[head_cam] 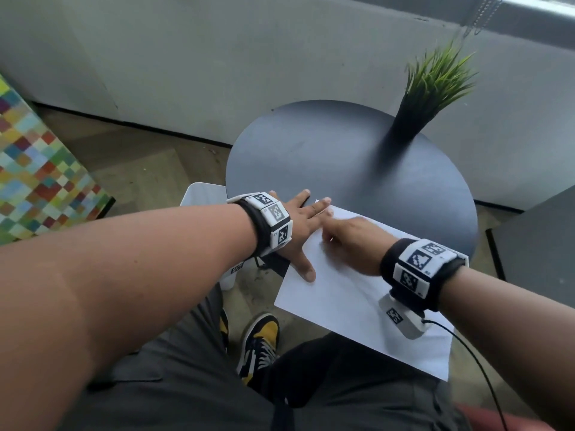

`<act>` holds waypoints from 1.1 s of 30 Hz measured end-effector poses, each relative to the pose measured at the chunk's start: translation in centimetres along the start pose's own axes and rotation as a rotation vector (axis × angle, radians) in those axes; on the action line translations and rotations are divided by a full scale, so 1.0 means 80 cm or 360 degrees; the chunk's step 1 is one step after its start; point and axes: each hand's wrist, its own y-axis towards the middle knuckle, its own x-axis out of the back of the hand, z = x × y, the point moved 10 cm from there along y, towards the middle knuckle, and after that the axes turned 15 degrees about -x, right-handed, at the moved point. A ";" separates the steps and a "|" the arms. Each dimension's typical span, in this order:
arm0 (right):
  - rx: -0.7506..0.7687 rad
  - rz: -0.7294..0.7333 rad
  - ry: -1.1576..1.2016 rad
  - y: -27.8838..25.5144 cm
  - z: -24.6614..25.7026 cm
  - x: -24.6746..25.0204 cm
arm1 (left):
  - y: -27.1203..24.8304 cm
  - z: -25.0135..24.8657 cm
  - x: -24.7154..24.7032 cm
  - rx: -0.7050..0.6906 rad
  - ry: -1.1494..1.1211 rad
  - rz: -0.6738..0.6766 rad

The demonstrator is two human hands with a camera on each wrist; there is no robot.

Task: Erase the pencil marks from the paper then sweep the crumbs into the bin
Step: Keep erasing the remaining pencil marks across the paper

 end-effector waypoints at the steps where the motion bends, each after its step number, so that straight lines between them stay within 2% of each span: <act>1: 0.0108 0.0120 -0.0041 -0.010 0.012 -0.010 | 0.000 0.000 0.000 0.0002 0.0000 0.0004; 2: 0.0103 0.0172 -0.0066 -0.008 0.008 -0.011 | 0.001 0.000 0.000 0.0002 0.0005 0.0004; 3: 0.0026 0.0119 -0.0064 0.002 -0.006 -0.003 | 0.001 0.000 0.000 -0.0001 0.0010 0.0004; 6: -0.0410 -0.0183 0.0059 0.028 -0.070 0.027 | 0.001 -0.001 -0.002 0.0003 0.0017 -0.0004; 8: -0.0245 -0.0152 0.0023 0.015 -0.046 0.017 | 0.000 -0.001 -0.002 0.0009 0.0014 -0.0004; 10: 0.0096 0.0097 -0.0033 -0.013 0.003 -0.010 | 0.001 0.000 -0.003 0.0013 0.0007 0.0010; 11: 0.0176 0.0207 -0.0061 -0.022 0.010 -0.019 | 0.001 -0.001 -0.003 0.0012 0.0006 0.0015; 13: 0.0079 0.0186 -0.0042 -0.007 -0.008 -0.009 | 0.001 -0.001 -0.002 0.0014 0.0014 0.0018; 16: -0.0339 -0.0121 0.0082 0.019 -0.065 0.022 | 0.001 -0.001 -0.003 0.0019 0.0008 0.0023; 18: -0.0189 -0.0112 0.0033 0.006 -0.041 0.014 | 0.001 -0.002 -0.003 0.0018 0.0009 0.0029; 21: 0.0247 0.0226 -0.0030 -0.036 0.021 -0.024 | 0.001 -0.002 -0.004 0.0020 0.0014 0.0042; 22: 0.0259 0.0270 -0.0057 -0.037 0.021 -0.024 | 0.001 -0.002 -0.003 0.0021 0.0017 0.0045; 23: 0.0207 0.0220 -0.0059 -0.026 0.013 -0.018 | 0.001 -0.002 -0.003 0.0020 0.0019 0.0043; 26: -0.0255 -0.0121 0.0030 0.009 -0.041 0.016 | 0.001 -0.003 -0.002 0.0020 0.0016 0.0023; 27: -0.0279 -0.0158 0.0021 0.007 -0.040 0.016 | 0.000 -0.003 -0.002 0.0022 0.0008 0.0026; 29: -0.0056 -0.0054 -0.0036 -0.011 -0.002 -0.001 | 0.000 -0.003 -0.003 0.0029 0.0010 0.0037; 31: 0.0169 0.0190 -0.0045 -0.037 0.029 -0.024 | 0.002 -0.002 -0.004 0.0032 0.0019 0.0053; 33: 0.0102 0.0212 -0.0055 -0.025 0.014 -0.018 | 0.002 -0.002 -0.004 0.0033 0.0014 0.0052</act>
